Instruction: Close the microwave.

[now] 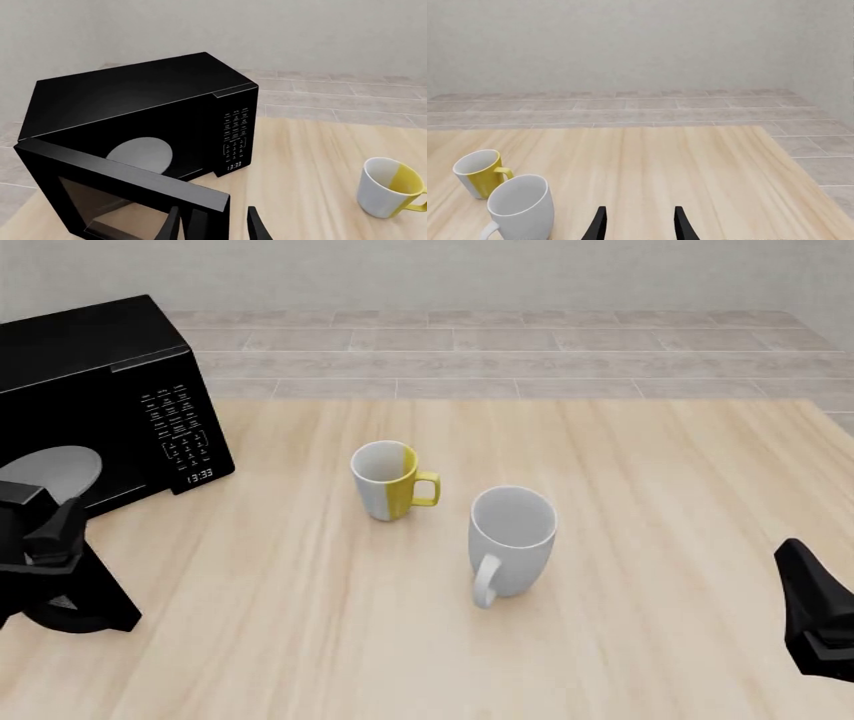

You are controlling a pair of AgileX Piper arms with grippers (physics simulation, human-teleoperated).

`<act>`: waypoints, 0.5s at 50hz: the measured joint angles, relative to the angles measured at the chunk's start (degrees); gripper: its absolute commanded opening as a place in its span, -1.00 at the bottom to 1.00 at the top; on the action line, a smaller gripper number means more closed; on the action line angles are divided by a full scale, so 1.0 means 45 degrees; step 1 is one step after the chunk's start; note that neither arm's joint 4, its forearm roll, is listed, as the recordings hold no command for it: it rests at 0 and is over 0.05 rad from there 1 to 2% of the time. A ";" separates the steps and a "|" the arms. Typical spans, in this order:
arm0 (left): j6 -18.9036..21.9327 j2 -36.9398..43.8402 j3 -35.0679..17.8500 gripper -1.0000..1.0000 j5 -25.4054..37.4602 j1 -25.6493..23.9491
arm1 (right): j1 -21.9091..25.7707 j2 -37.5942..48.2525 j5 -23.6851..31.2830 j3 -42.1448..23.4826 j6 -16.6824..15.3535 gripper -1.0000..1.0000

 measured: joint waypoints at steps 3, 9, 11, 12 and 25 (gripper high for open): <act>0.0010 0.0646 -0.0014 1.00 -0.0527 -0.0018 | -0.0021 -0.0011 0.0028 0.0000 0.0012 1.00; -0.0042 0.1696 -0.0095 1.00 -0.1468 0.0002 | -0.0038 0.0026 0.0027 0.0000 0.0026 1.00; -0.0073 0.2035 -0.0149 1.00 -0.1784 0.0000 | -0.0042 0.0025 0.0035 0.0000 0.0029 1.00; -0.0081 0.2198 -0.0175 1.00 -0.1934 -0.0002 | -0.0044 0.0020 0.0044 0.0000 0.0031 1.00; 0.0007 0.4128 -0.0663 1.00 -0.3451 -0.0042 | -0.0077 -0.0066 0.0158 0.0000 0.0024 1.00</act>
